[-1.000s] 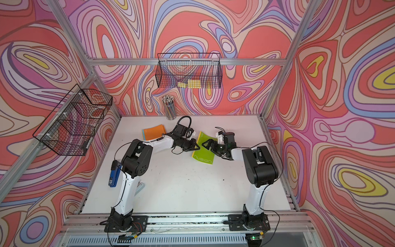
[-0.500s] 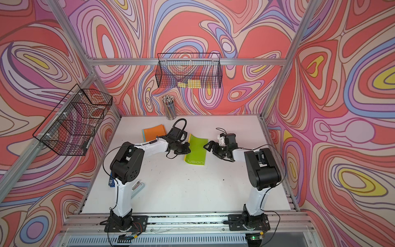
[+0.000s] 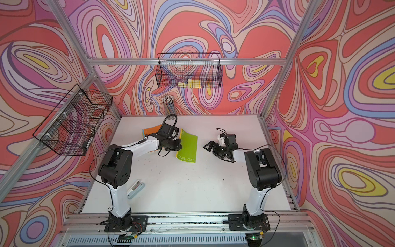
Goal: Close the notebook
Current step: Pick up the notebook from the center of the board, then place the notebook at the notebook.
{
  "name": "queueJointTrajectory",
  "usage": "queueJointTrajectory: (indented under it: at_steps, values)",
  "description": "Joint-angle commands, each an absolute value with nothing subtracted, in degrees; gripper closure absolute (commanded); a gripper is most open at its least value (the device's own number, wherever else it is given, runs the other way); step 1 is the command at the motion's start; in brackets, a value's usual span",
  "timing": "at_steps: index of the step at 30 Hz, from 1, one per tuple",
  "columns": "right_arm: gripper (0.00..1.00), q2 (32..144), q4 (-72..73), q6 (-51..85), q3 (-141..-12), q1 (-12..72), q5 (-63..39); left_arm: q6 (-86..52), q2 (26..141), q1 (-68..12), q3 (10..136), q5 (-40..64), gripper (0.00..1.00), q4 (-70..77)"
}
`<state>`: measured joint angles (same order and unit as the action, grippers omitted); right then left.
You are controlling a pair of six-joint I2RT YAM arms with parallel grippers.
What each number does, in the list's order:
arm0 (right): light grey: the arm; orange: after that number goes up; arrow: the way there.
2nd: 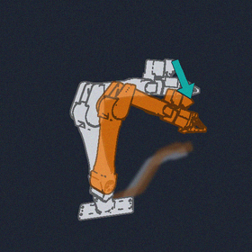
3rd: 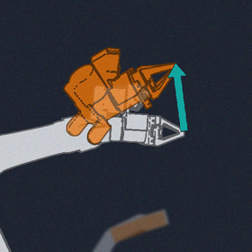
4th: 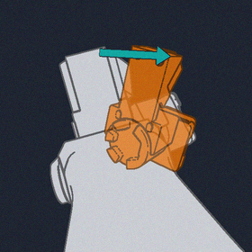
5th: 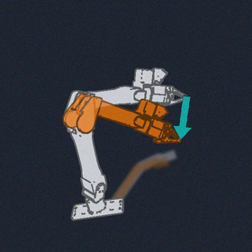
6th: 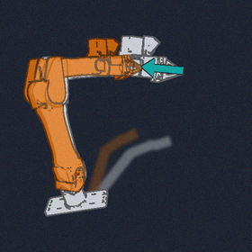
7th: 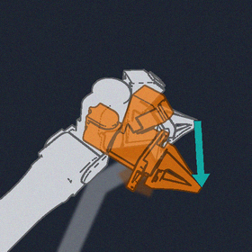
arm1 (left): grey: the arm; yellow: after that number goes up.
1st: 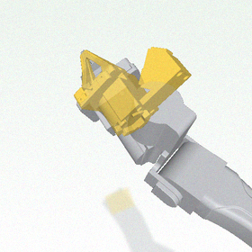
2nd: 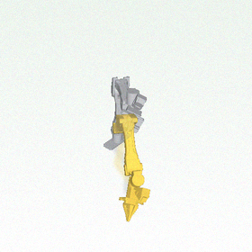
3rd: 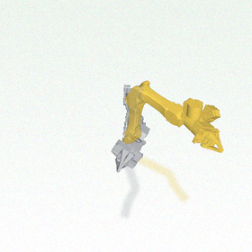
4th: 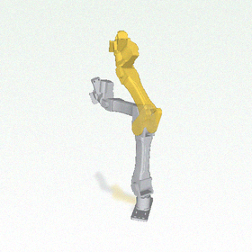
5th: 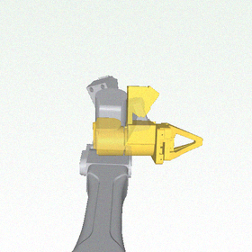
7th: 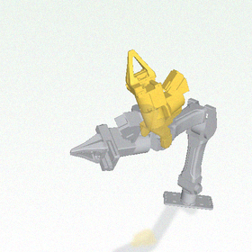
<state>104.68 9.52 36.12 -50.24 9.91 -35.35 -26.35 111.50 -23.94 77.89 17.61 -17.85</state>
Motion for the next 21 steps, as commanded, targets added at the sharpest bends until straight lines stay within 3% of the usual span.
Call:
queueJointTrajectory:
  at_steps: [1,21]
  values:
    - [0.02,105.8,7.4,36.6,-48.4,9.9,-34.5,-23.6,108.0,-22.1,77.7,21.9,1.00,-19.1]
    - [0.02,107.3,7.0,35.7,-48.8,9.8,-35.1,-25.5,99.9,-7.0,80.6,31.8,1.00,-21.5]
